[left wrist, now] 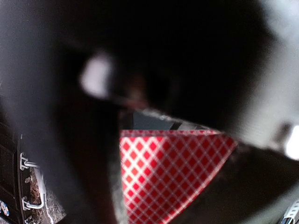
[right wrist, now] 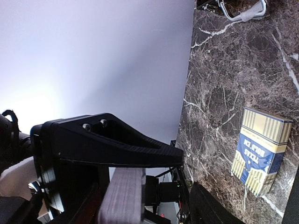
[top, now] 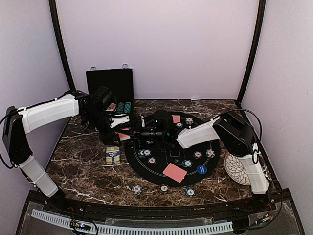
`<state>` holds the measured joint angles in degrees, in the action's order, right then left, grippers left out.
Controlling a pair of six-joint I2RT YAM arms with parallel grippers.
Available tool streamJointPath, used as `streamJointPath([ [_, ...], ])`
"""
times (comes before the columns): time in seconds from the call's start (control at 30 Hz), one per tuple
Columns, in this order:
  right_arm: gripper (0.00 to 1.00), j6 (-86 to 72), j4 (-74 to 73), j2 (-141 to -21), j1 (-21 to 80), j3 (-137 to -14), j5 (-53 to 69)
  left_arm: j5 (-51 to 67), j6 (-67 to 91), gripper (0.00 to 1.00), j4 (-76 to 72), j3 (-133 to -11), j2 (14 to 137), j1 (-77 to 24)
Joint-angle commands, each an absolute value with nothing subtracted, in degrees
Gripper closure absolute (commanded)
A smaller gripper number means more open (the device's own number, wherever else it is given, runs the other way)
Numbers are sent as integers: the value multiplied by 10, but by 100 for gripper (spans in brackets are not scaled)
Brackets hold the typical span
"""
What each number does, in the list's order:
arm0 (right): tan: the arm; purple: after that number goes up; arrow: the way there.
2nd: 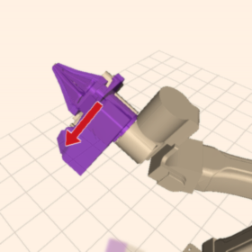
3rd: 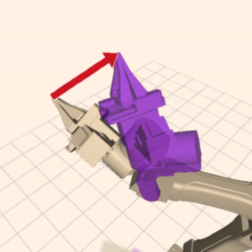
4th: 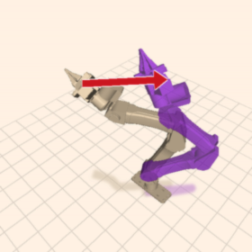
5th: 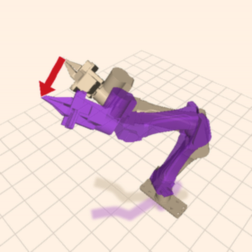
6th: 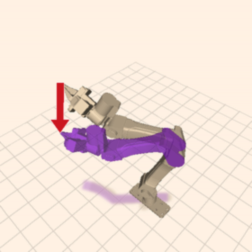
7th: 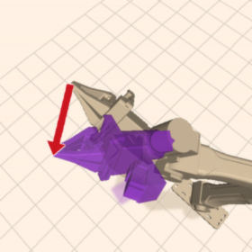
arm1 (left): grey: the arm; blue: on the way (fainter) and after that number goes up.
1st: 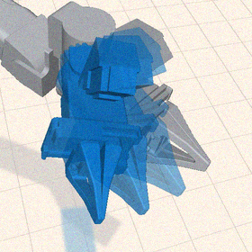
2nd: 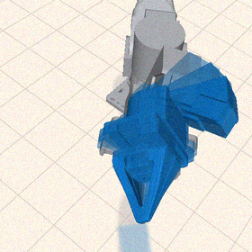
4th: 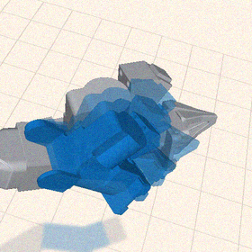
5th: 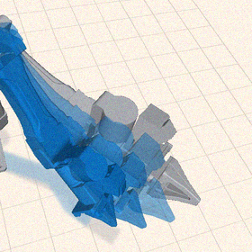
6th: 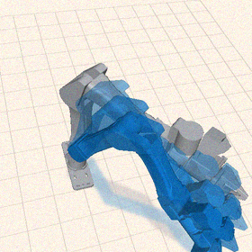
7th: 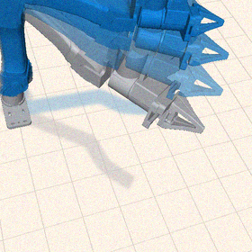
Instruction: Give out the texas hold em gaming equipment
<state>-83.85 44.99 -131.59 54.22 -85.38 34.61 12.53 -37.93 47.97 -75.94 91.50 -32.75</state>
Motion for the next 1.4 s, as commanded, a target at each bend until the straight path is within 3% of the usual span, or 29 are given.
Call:
streamJointPath([
  [0.0, 38, -818, 437, -1309, 536, -831, 346, 128, -387, 100, 484, -763, 898, -330],
  [0.5, 55, -797, 432, -1253, 512, -769, 359, 122, -389, 100, 482, -757, 897, -329],
  [1.1, 68, -765, 386, -1168, 507, -740, 376, 118, -392, 100, 478, -745, 898, -330],
  [1.37, 83, -770, 378, -1171, 506, -743, 387, 114, -393, 100, 477, -743, 898, -330],
])
